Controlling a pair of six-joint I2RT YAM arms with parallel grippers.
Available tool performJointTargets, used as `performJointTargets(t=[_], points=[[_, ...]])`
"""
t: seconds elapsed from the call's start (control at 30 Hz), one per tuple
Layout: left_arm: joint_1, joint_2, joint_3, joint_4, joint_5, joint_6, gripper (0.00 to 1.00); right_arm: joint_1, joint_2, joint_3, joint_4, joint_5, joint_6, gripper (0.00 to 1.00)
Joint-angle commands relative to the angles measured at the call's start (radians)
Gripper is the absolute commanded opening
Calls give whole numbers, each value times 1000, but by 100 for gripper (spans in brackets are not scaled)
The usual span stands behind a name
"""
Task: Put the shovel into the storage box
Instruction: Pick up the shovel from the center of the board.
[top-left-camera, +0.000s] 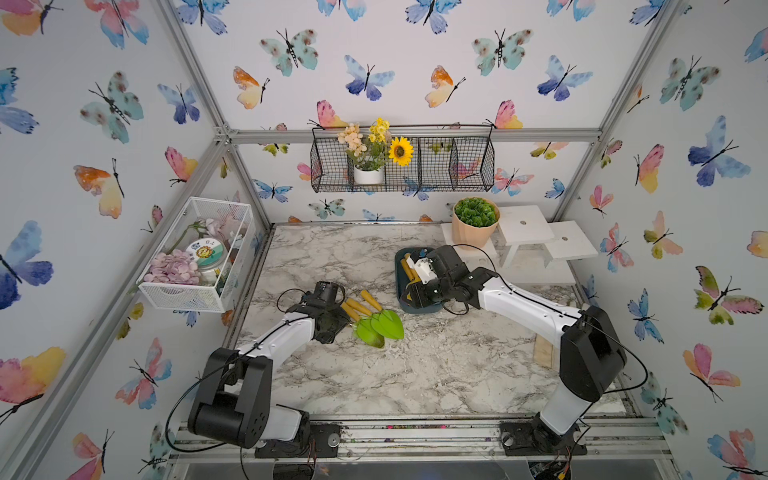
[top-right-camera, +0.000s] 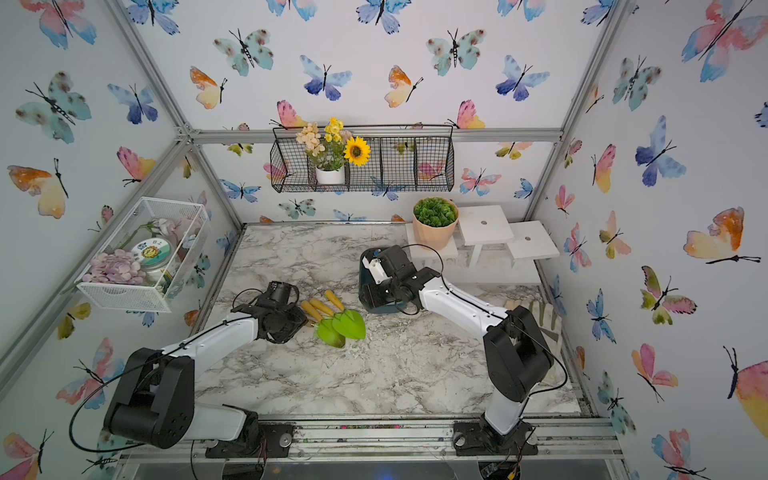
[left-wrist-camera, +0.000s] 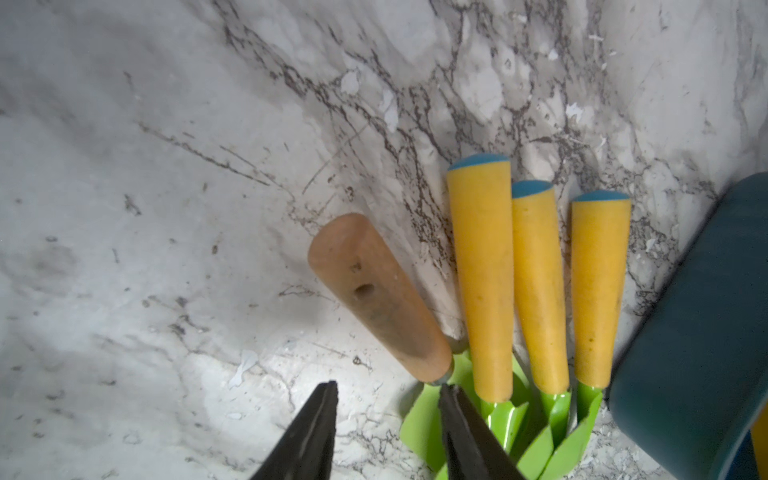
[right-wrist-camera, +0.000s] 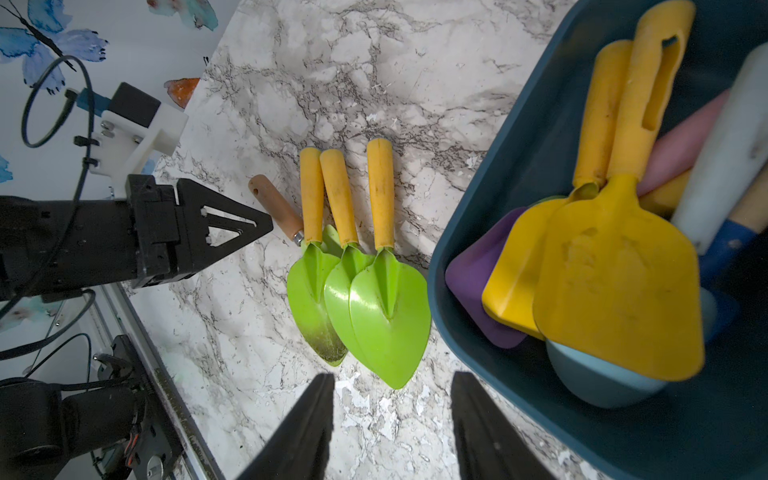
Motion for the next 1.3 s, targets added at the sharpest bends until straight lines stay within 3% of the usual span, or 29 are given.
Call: performJointTargets(t=[0.0, 0.53, 1.27], points=[[9, 24, 27, 11, -10, -4, 47, 4, -23, -10, -8, 29, -3, 50], [8, 141, 64, 33, -21, 20, 48, 4, -47, -56, 19, 58, 22, 50], [17, 152, 31, 23, -44, 59, 29, 4, -75, -82, 27, 96, 34, 50]])
